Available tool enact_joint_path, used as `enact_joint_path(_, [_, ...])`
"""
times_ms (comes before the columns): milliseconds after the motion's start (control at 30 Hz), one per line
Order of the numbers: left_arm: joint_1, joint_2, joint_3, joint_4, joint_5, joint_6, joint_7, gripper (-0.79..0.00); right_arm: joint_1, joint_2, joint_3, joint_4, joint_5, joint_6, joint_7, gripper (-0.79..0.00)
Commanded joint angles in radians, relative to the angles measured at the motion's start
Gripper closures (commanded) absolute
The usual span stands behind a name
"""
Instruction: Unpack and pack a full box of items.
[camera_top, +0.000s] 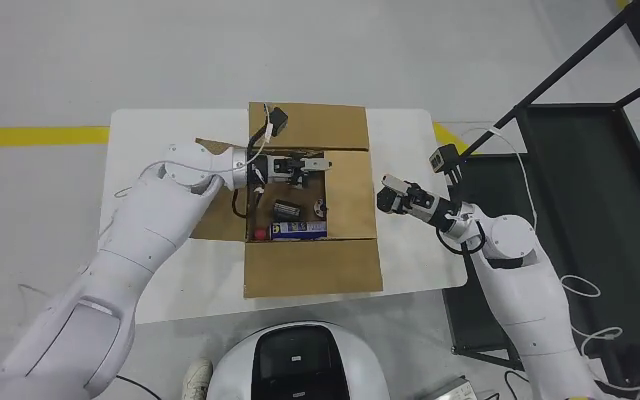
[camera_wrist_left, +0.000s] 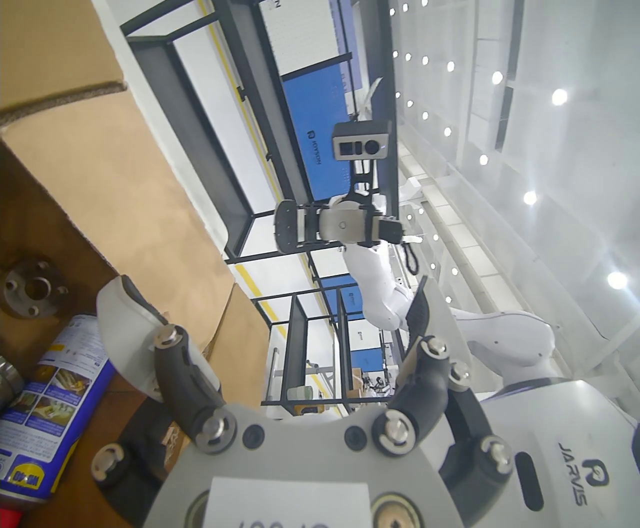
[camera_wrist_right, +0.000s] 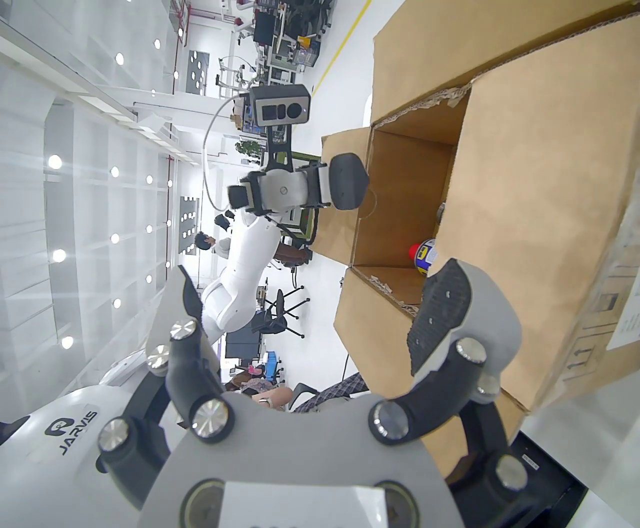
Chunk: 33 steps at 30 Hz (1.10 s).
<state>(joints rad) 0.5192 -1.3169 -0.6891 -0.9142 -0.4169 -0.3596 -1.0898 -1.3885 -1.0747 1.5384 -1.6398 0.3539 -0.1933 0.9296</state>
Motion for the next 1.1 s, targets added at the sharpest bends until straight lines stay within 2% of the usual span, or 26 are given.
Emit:
enact_joint_path(0, [-0.002,-0.010,0.024,0.018,0.043,0.014,0.025,-0.785,-0.004,0.001,0.004,-0.003,-0.003,0.009,-0.004,-0.785])
enact_joint_path(167, [0.003,-0.040,0.066,0.075,0.082,0.019,0.078,-0.785,-0.012,0.005,0.010,-0.008,0.001,0.022,-0.001,-0.785])
enact_joint_path(467, [0.004,-0.117,0.127,0.209,0.077,-0.066,0.170,-0.785,-0.025,0.008,0.003,-0.027,0.014,0.027,0.008,-0.785])
enact_joint_path(667, [-0.020,-0.165,0.128,0.305,0.039,-0.114,0.229,-0.785,-0.044,0.011,-0.004,-0.070,0.031,0.048,0.043,-0.785])
enact_joint_path(900, [-0.047,-0.193,0.069,0.356,-0.109,-0.205,0.176,-0.785,-0.067,0.016,-0.014,-0.135,0.074,0.082,0.114,-0.785])
enact_joint_path(1067, [-0.063,-0.209,0.053,0.360,-0.149,-0.210,0.119,-0.785,-0.090,0.021,-0.014,-0.176,0.115,0.112,0.174,-0.785])
